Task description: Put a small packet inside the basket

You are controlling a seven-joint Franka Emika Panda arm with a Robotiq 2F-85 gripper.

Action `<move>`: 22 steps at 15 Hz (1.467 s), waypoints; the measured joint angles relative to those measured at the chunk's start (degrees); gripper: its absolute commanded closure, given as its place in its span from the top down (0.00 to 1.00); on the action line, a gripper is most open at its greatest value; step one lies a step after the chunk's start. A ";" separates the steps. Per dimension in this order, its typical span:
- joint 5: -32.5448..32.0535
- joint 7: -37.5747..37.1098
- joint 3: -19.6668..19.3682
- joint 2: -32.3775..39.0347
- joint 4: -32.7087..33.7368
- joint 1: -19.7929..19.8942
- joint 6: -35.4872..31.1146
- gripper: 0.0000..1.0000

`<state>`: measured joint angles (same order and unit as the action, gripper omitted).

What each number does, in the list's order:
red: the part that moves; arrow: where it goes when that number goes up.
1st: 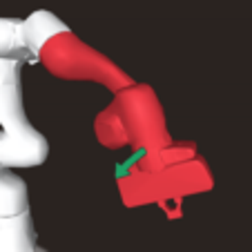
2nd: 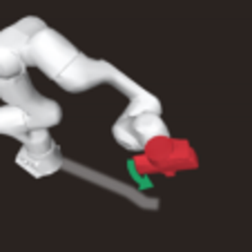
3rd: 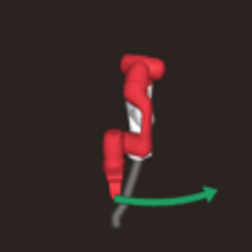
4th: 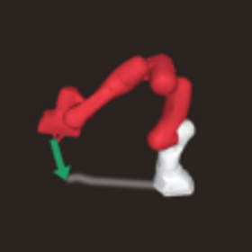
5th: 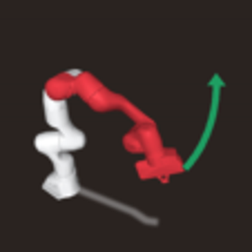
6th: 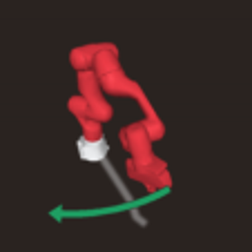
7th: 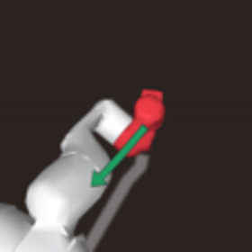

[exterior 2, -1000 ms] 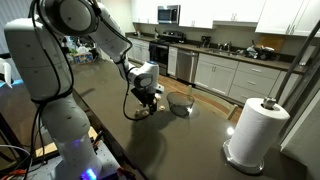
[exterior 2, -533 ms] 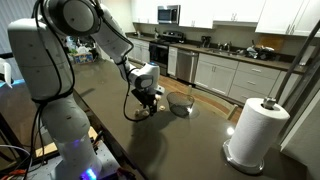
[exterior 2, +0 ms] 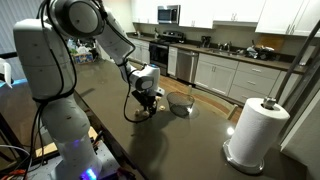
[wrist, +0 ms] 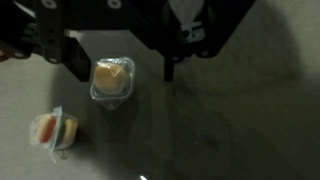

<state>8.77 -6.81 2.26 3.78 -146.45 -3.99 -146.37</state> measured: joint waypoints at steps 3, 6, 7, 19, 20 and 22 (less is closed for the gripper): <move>0.00 0.00 0.00 0.38 0.34 0.00 0.00 0.25; 0.00 0.00 0.00 0.53 0.49 0.00 0.00 0.09; 0.00 0.00 0.01 0.53 0.51 0.00 0.01 0.09; -0.80 -3.79 2.35 -4.65 0.99 -1.72 7.38 0.10; -1.31 -4.93 2.84 -6.19 1.18 -2.02 9.20 0.10; -2.77 -7.37 3.88 -9.40 1.95 -2.46 12.70 0.10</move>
<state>6.00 -14.18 6.13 -5.62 -144.51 -6.46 -133.67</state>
